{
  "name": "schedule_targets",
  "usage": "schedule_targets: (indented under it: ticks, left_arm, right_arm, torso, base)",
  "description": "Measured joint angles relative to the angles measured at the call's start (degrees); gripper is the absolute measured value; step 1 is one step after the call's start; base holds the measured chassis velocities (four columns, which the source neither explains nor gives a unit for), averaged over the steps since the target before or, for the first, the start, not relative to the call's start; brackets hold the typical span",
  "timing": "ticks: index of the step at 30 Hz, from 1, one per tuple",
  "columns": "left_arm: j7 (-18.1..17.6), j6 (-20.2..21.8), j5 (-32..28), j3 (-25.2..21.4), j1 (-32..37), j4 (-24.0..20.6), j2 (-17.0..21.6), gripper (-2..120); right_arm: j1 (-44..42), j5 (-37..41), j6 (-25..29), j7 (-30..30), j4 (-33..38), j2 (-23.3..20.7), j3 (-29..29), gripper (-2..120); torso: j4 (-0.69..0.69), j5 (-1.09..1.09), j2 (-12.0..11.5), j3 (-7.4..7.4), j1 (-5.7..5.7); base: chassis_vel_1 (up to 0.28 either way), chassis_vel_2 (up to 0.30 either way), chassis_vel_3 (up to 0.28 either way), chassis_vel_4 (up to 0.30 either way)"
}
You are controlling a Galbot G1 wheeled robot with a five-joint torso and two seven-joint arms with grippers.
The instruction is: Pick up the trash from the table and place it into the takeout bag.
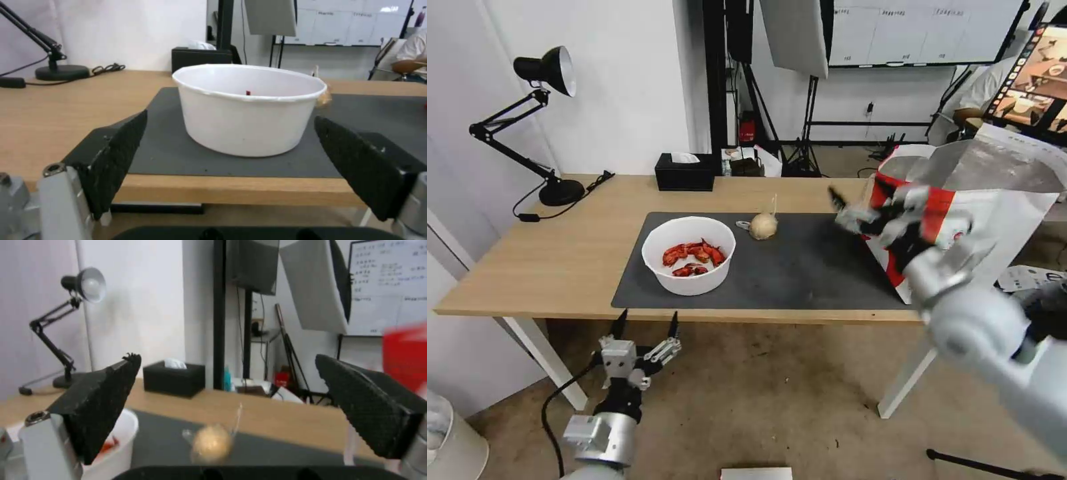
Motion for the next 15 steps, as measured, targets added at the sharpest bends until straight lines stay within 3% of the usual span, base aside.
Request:
schedule_targets:
  ticks: [1, 5, 10, 15]
  left_arm:
    - [0.0, 0.0, 0.0, 0.0, 0.0, 0.0, 0.0, 100]
    - [0.13, -0.22, 0.55, -0.19, 0.24, 1.23, -0.06, 100]
    - [0.14, -0.12, 0.73, -0.16, 0.29, 2.07, -0.06, 100]
    - [0.19, 0.15, 0.96, 0.0, 0.47, 2.23, -0.05, 100]
  right_arm:
    - [0.0, 0.0, 0.0, 0.0, 0.0, 0.0, 0.0, 100]
    - [-15.27, -9.0, 5.37, -2.36, -3.36, 6.14, 3.94, 100]
    - [-21.03, -13.6, 6.43, -1.83, -5.19, 9.51, 4.36, 100]
    - [-23.66, -14.92, 3.51, 1.65, -5.24, 11.34, 4.27, 100]
  torso:
    - [0.0, 0.0, 0.0, 0.0, 0.0]
    - [-0.04, 0.01, 0.0, 0.0, -0.01]
    - [-0.04, 0.02, 0.0, 0.0, -0.01]
    - [-0.03, 0.02, 0.0, 0.0, -0.01]
  base:
    - [0.0, 0.0, 0.0, 0.0]
    - [0.0, 0.0, 0.0, 0.0]
    - [0.0, 0.0, 0.0, 0.0]
    - [0.0, 0.0, 0.0, 0.0]
